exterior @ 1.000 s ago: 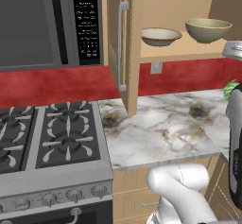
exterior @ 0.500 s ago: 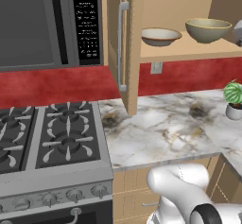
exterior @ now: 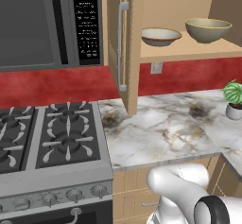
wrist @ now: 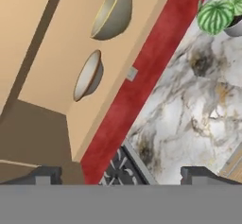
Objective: Move the bowls from the cabinet to the plates on the dining table.
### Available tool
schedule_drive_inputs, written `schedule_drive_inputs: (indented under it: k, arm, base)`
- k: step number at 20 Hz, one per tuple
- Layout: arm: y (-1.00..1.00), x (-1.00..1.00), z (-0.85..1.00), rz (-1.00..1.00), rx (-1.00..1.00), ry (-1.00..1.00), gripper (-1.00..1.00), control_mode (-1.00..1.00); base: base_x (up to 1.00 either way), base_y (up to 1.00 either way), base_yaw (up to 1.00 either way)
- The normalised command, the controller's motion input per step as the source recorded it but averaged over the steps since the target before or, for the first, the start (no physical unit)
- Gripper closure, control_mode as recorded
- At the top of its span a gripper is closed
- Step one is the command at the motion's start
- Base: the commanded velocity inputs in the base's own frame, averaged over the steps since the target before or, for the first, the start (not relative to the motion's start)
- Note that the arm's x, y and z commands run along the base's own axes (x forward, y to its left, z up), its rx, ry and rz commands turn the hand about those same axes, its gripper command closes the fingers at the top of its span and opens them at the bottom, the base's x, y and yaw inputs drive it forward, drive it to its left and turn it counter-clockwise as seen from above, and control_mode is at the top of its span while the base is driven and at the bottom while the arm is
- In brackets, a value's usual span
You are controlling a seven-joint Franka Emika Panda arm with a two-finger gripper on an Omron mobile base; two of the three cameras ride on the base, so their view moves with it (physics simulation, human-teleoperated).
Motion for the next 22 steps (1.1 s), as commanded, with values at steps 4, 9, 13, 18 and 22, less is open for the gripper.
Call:
schedule_drive_inputs:
  k: [4,9,13,18,22]
  arm:
    - [0.11,0.13,-0.47,0.0,0.15,0.0,-1.0,-1.0]
    - [0.2,0.59,-0.32,0.0,0.04,-0.01,-1.0,-1.0]
    - [0.07,0.69,0.04,0.0,0.07,0.0,-1.0,-1.0]
    - [0.0,0.41,0.3,0.0,0.16,0.0,-1.0,-1.0]
    - [0.0,0.23,0.11,0.0,0.17,0.0,-1.0,-1.0]
  base:
    - [0.0,0.0,0.0]
    - [0.0,0.0,0.0]
    - [0.0,0.0,0.0]
    - [0.0,0.0,0.0]
    - [0.0,0.0,0.0]
